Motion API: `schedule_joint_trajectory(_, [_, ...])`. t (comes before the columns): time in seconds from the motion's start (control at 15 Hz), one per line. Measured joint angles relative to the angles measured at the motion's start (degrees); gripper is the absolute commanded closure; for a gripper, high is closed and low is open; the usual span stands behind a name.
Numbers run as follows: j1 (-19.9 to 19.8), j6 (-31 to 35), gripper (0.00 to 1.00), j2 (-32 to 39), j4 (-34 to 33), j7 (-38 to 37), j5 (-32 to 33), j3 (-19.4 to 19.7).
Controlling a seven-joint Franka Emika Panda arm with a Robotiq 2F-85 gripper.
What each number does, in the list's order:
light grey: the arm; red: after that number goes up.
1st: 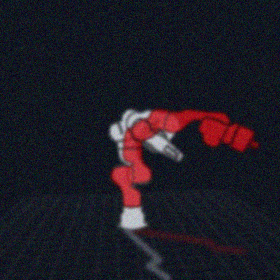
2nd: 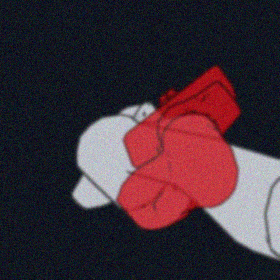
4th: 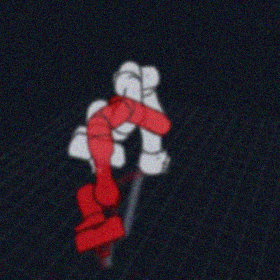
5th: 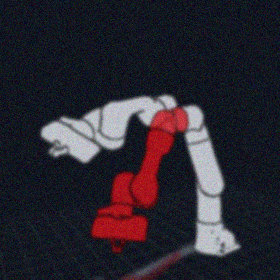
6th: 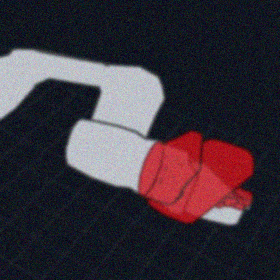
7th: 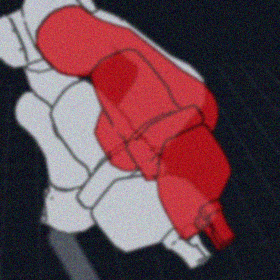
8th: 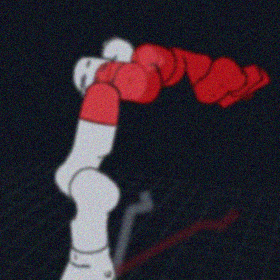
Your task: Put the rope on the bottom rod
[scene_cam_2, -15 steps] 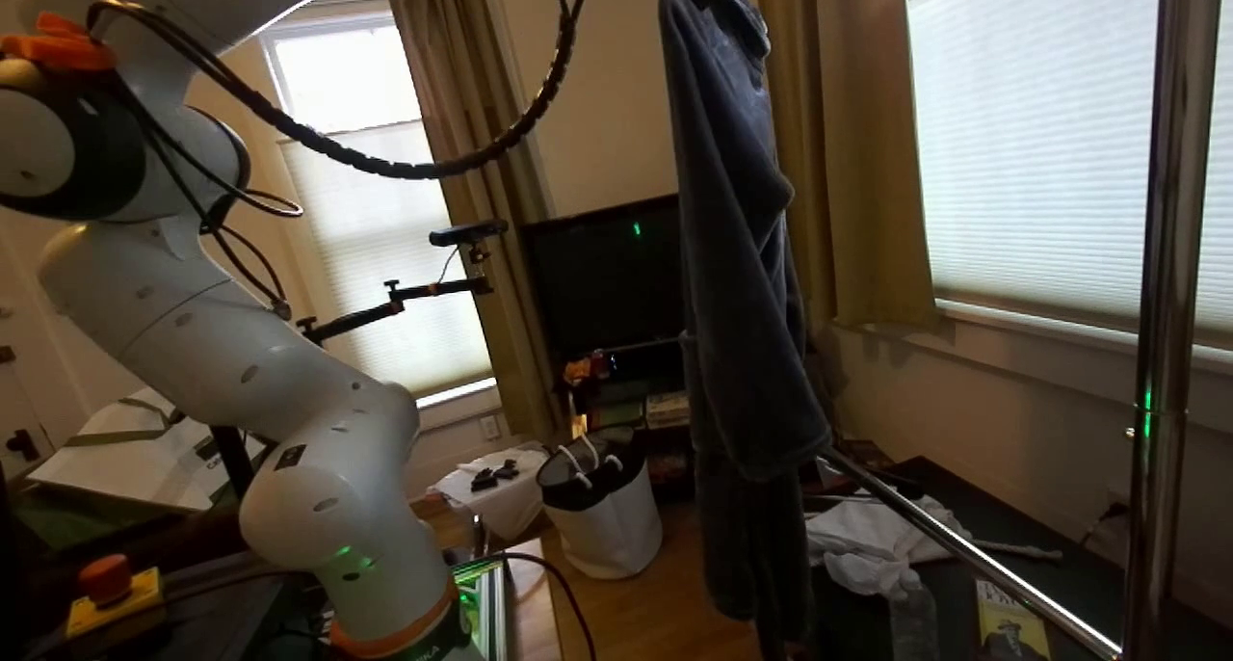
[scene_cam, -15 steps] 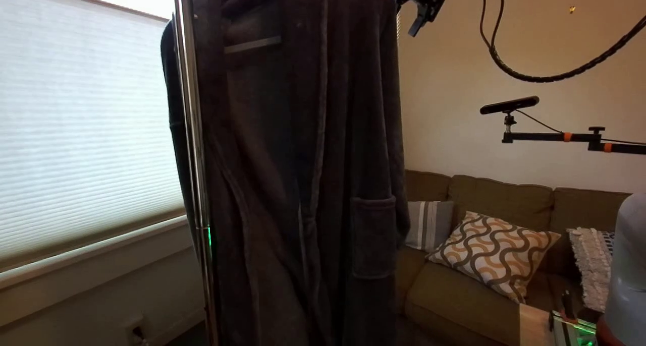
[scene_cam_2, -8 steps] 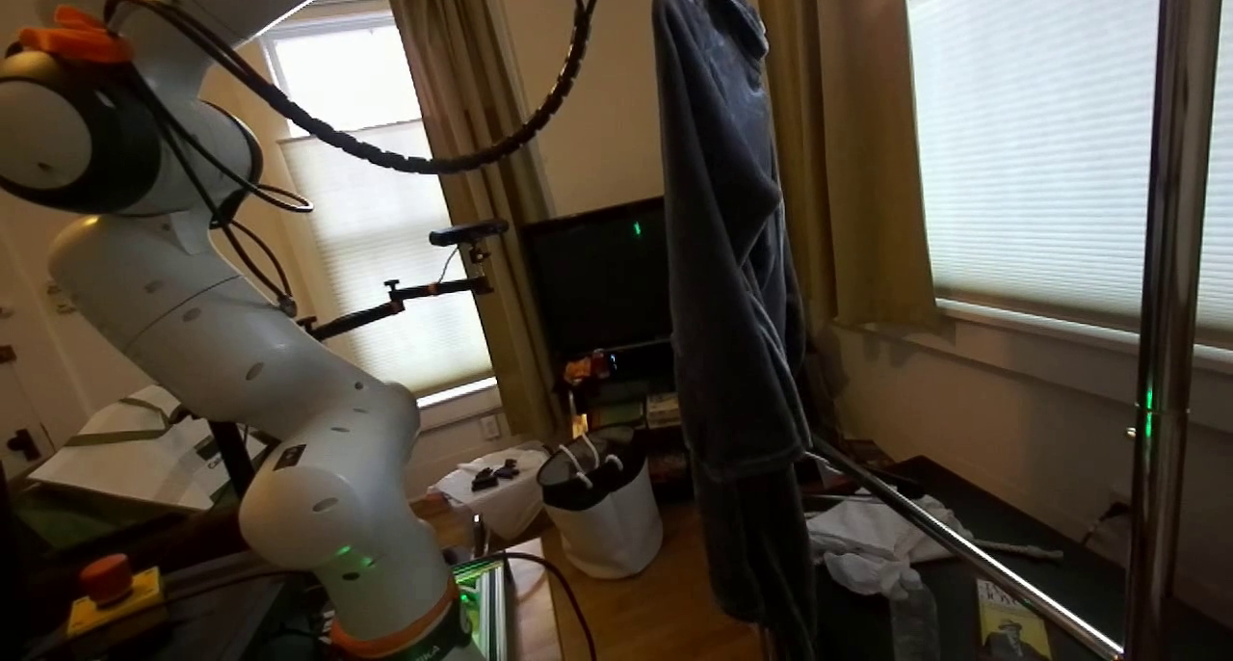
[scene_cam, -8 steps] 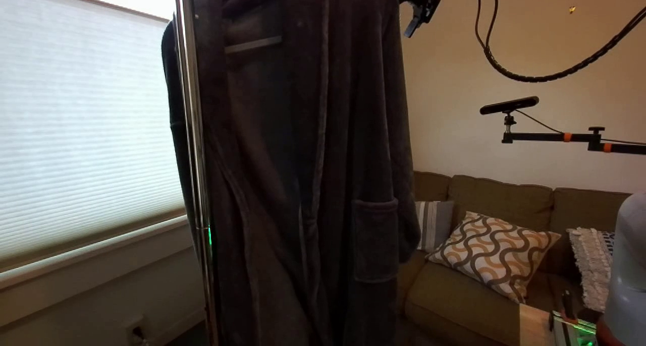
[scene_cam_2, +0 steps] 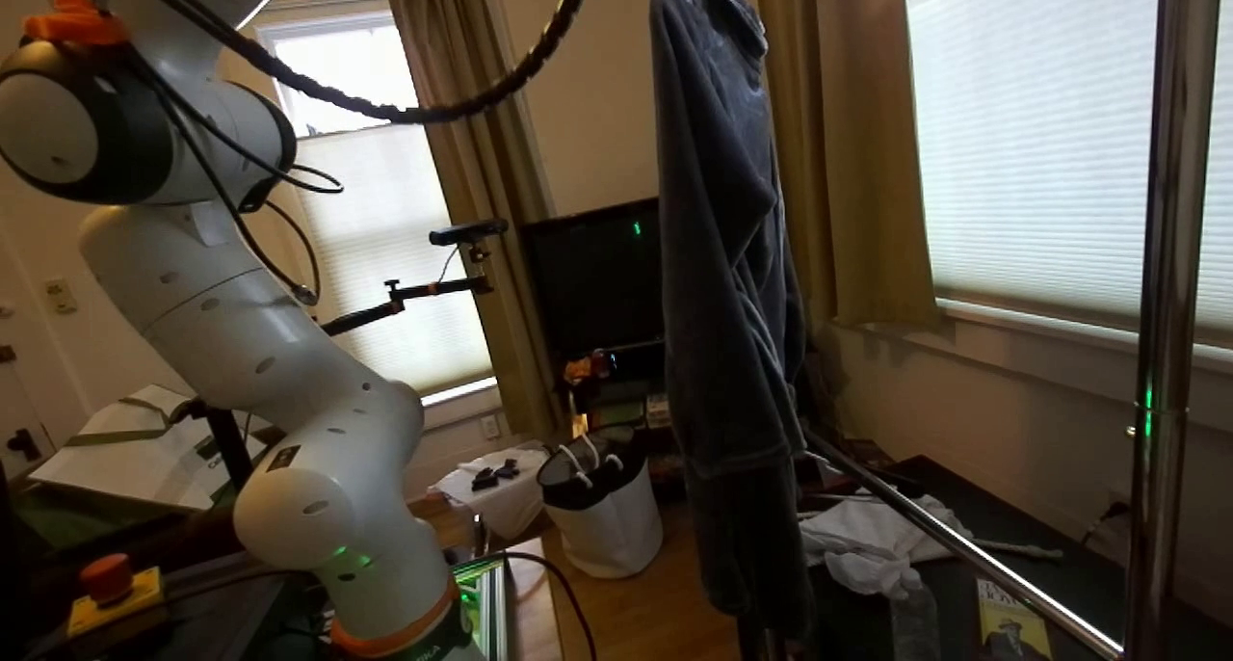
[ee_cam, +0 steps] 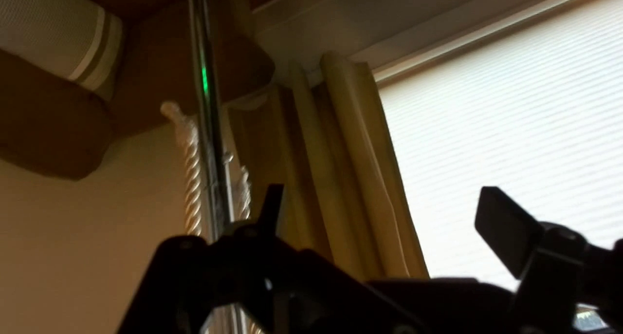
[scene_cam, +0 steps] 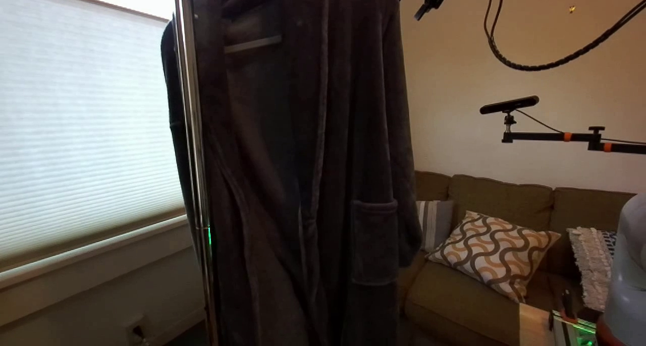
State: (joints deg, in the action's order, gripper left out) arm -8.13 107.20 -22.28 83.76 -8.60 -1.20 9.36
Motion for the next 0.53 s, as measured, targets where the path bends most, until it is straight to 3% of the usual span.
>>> schedule_joint_trajectory(0.4, [-0.09,1.10,0.00,10.69,-16.80,23.88,-4.38,10.86])
schedule_joint_trajectory(0.53, [-0.18,1.22,0.00,13.03,-20.63,27.44,-6.67,13.36])
